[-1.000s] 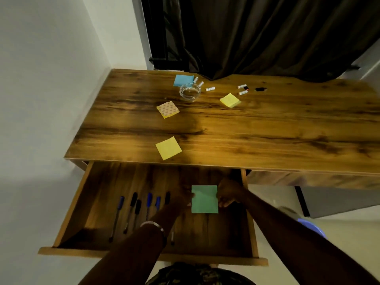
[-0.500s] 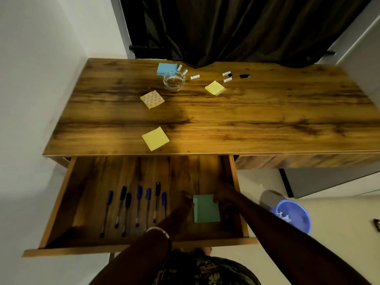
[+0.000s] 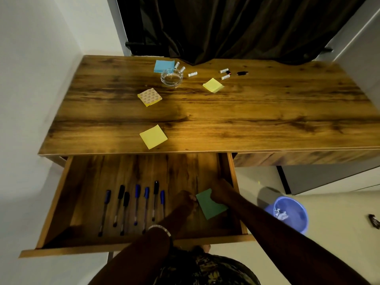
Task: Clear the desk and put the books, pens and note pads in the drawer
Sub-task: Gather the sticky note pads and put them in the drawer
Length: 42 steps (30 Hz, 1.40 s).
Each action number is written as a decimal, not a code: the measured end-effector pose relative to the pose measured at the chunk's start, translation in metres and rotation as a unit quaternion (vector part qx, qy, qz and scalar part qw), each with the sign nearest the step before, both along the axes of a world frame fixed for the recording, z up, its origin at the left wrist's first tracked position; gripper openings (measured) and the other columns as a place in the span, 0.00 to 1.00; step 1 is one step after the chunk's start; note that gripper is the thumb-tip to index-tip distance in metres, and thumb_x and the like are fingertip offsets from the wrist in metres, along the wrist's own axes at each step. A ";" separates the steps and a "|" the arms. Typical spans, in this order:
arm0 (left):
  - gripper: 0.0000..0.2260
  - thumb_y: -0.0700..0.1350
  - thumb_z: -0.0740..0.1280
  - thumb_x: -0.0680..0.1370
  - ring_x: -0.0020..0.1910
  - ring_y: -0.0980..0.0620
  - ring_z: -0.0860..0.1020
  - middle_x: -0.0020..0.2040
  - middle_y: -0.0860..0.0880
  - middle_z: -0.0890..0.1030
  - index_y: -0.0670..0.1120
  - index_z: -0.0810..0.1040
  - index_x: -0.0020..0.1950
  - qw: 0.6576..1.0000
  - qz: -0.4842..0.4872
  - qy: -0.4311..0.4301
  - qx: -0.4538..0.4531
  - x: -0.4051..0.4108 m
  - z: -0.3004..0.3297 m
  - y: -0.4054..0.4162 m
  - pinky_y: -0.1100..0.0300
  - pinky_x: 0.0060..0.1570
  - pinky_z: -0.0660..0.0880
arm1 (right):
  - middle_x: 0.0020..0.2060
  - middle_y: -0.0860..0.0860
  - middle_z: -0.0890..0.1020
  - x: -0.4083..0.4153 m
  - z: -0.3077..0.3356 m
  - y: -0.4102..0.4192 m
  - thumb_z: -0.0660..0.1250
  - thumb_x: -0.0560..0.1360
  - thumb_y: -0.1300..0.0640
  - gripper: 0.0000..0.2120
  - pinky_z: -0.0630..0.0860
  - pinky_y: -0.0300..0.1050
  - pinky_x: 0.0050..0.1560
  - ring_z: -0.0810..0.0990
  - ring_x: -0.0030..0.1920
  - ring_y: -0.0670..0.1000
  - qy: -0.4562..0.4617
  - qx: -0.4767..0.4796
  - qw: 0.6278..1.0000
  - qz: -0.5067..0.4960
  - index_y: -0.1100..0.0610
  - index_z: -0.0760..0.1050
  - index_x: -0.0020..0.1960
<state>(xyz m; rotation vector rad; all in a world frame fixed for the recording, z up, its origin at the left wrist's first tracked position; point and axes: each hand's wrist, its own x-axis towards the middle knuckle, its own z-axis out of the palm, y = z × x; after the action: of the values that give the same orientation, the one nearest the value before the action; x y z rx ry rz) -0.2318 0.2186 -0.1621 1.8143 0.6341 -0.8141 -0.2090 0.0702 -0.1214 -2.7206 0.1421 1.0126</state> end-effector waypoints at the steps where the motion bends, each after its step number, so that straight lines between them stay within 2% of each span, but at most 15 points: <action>1: 0.02 0.35 0.66 0.76 0.29 0.50 0.77 0.44 0.41 0.81 0.39 0.76 0.44 1.000 -0.003 0.002 -0.003 0.001 0.000 -0.001 0.63 0.23 0.71 | 0.66 0.59 0.72 0.000 0.000 0.000 0.61 0.79 0.59 0.19 0.70 0.46 0.64 0.73 0.65 0.58 -0.009 0.000 1.000 0.013 0.63 0.68 0.68; 4: 0.07 0.33 0.69 0.74 0.30 0.51 0.76 0.41 0.44 0.79 0.43 0.73 0.42 1.000 -0.016 -0.007 -0.013 0.001 0.004 -0.003 0.64 0.24 0.73 | 0.67 0.58 0.72 0.000 -0.002 -0.001 0.63 0.79 0.59 0.20 0.70 0.47 0.66 0.72 0.66 0.58 -0.013 -0.002 0.998 0.054 0.62 0.68 0.69; 7: 0.07 0.32 0.69 0.73 0.34 0.49 0.77 0.48 0.40 0.81 0.41 0.75 0.46 1.000 -0.007 -0.022 -0.016 0.003 0.003 -0.006 0.62 0.29 0.74 | 0.66 0.59 0.73 -0.003 -0.001 -0.005 0.62 0.79 0.60 0.18 0.68 0.47 0.66 0.72 0.66 0.59 -0.025 -0.019 0.996 0.086 0.63 0.70 0.67; 9: 0.07 0.33 0.69 0.73 0.39 0.46 0.79 0.51 0.38 0.81 0.43 0.74 0.43 1.000 -0.001 -0.027 -0.015 0.003 -0.002 -0.008 0.58 0.33 0.77 | 0.66 0.60 0.73 -0.004 -0.003 -0.008 0.60 0.80 0.62 0.17 0.68 0.47 0.67 0.72 0.66 0.59 -0.028 -0.024 0.994 0.102 0.64 0.70 0.67; 12: 0.13 0.36 0.70 0.74 0.50 0.37 0.81 0.52 0.37 0.81 0.50 0.73 0.34 0.999 0.014 -0.026 -0.018 0.002 -0.007 -0.010 0.46 0.50 0.80 | 0.68 0.62 0.72 -0.005 -0.004 -0.008 0.58 0.81 0.64 0.18 0.65 0.49 0.70 0.70 0.68 0.61 -0.002 -0.038 0.990 0.135 0.65 0.68 0.69; 15: 0.17 0.40 0.67 0.76 0.55 0.43 0.79 0.42 0.49 0.78 0.57 0.67 0.32 0.999 -0.007 0.009 -0.035 -0.002 0.006 -0.013 0.53 0.58 0.77 | 0.70 0.61 0.70 -0.005 -0.006 -0.007 0.60 0.80 0.65 0.19 0.64 0.49 0.71 0.68 0.70 0.61 0.019 -0.044 0.987 0.151 0.65 0.67 0.71; 17: 0.16 0.40 0.65 0.76 0.53 0.42 0.80 0.38 0.51 0.75 0.56 0.68 0.33 0.999 -0.032 0.019 -0.028 -0.003 0.010 -0.013 0.53 0.54 0.78 | 0.71 0.61 0.69 -0.005 -0.006 -0.007 0.60 0.80 0.65 0.20 0.62 0.50 0.72 0.67 0.71 0.61 0.038 -0.040 0.986 0.158 0.65 0.66 0.72; 21: 0.12 0.38 0.58 0.80 0.37 0.39 0.76 0.46 0.36 0.77 0.42 0.72 0.36 0.998 0.026 0.040 -0.033 -0.009 0.009 -0.020 0.52 0.35 0.73 | 0.69 0.62 0.70 0.000 -0.004 -0.008 0.61 0.80 0.64 0.19 0.65 0.51 0.71 0.70 0.69 0.61 0.073 -0.033 0.986 0.145 0.66 0.68 0.70; 26: 0.03 0.36 0.67 0.76 0.43 0.41 0.79 0.47 0.37 0.80 0.39 0.77 0.43 1.000 -0.001 -0.005 0.011 -0.003 0.009 -0.015 0.50 0.40 0.79 | 0.69 0.61 0.71 0.002 0.000 -0.005 0.62 0.80 0.60 0.20 0.67 0.51 0.69 0.71 0.68 0.60 0.060 -0.049 0.984 0.161 0.63 0.68 0.70; 29: 0.08 0.36 0.65 0.77 0.38 0.45 0.80 0.43 0.40 0.82 0.43 0.75 0.37 1.000 0.006 -0.008 -0.008 0.011 0.013 -0.008 0.46 0.50 0.80 | 0.70 0.63 0.68 0.012 0.012 0.001 0.54 0.83 0.61 0.18 0.64 0.48 0.70 0.68 0.70 0.61 -0.016 0.003 0.983 0.184 0.67 0.64 0.71; 32: 0.10 0.38 0.64 0.78 0.33 0.52 0.77 0.36 0.46 0.78 0.43 0.75 0.37 0.999 0.023 -0.041 -0.027 0.027 0.047 0.003 0.57 0.38 0.78 | 0.65 0.63 0.71 0.029 0.041 0.018 0.54 0.83 0.60 0.18 0.70 0.45 0.62 0.74 0.63 0.58 -0.130 0.071 0.981 0.124 0.66 0.64 0.70; 34: 0.07 0.39 0.64 0.78 0.34 0.52 0.78 0.35 0.46 0.78 0.41 0.77 0.40 0.993 0.066 -0.089 -0.050 0.038 0.065 0.014 0.62 0.32 0.76 | 0.62 0.59 0.76 0.042 0.061 0.029 0.60 0.80 0.58 0.16 0.72 0.47 0.61 0.76 0.61 0.57 -0.107 0.079 0.981 0.143 0.63 0.71 0.66; 37: 0.09 0.40 0.64 0.78 0.30 0.52 0.78 0.35 0.45 0.79 0.43 0.77 0.39 0.981 0.123 -0.127 -0.080 0.055 0.085 0.031 0.61 0.29 0.74 | 0.54 0.55 0.80 0.062 0.080 0.049 0.66 0.76 0.55 0.10 0.74 0.43 0.50 0.79 0.55 0.55 -0.135 0.096 0.980 0.111 0.58 0.79 0.54; 40: 0.08 0.43 0.66 0.78 0.30 0.52 0.78 0.35 0.46 0.80 0.45 0.78 0.39 0.972 0.146 -0.176 -0.053 0.071 0.107 0.051 0.60 0.30 0.76 | 0.54 0.56 0.80 0.081 0.097 0.072 0.65 0.75 0.54 0.09 0.73 0.43 0.47 0.80 0.54 0.56 -0.200 0.111 0.968 0.099 0.56 0.79 0.52; 42: 0.07 0.47 0.66 0.77 0.37 0.51 0.81 0.40 0.47 0.82 0.45 0.80 0.43 0.966 0.142 -0.215 0.016 0.081 0.119 0.065 0.58 0.36 0.77 | 0.53 0.57 0.81 0.094 0.105 0.083 0.63 0.76 0.51 0.11 0.77 0.46 0.49 0.81 0.53 0.58 -0.220 0.113 0.965 0.091 0.55 0.80 0.51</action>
<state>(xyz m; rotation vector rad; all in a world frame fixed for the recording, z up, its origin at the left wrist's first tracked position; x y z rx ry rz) -0.1504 0.2836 -0.0432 1.8000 0.6018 -0.2063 -0.1149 0.1529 -0.0168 -2.6990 -0.2864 0.4079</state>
